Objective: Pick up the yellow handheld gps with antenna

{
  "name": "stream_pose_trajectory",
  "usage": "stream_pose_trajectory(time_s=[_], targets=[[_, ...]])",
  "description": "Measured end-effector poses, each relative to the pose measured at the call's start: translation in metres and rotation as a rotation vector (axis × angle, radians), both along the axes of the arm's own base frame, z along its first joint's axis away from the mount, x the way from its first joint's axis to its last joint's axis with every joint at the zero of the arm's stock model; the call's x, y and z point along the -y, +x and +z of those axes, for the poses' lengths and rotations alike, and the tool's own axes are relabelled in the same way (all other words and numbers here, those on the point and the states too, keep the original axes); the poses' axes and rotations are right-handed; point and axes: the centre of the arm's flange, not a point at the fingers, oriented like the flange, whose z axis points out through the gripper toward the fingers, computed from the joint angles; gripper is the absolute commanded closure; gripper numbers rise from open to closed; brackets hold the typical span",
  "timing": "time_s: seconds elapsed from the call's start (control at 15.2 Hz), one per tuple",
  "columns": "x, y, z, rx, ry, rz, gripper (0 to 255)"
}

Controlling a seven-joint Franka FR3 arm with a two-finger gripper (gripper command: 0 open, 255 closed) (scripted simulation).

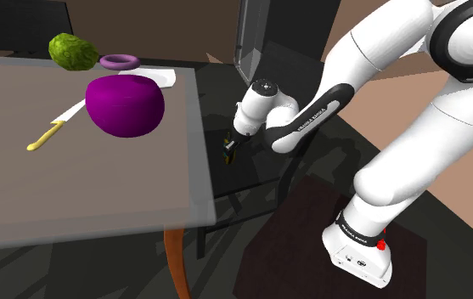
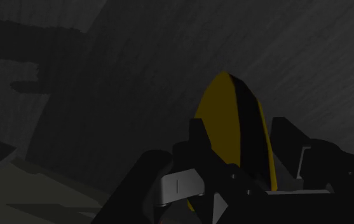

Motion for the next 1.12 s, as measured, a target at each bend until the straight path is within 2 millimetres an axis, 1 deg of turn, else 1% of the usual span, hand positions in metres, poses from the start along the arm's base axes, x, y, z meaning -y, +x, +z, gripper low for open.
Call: stream_pose_trajectory(time_s=[0.46, 0.73, 1.12], targets=[[-0.001, -0.001, 0.002, -0.001, -0.001, 0.0, 255], [0.0, -0.001, 0.02, -0.002, -0.001, -0.001, 255], [0.001, -0.001, 0.051, -0.002, -0.001, -0.001, 255]])
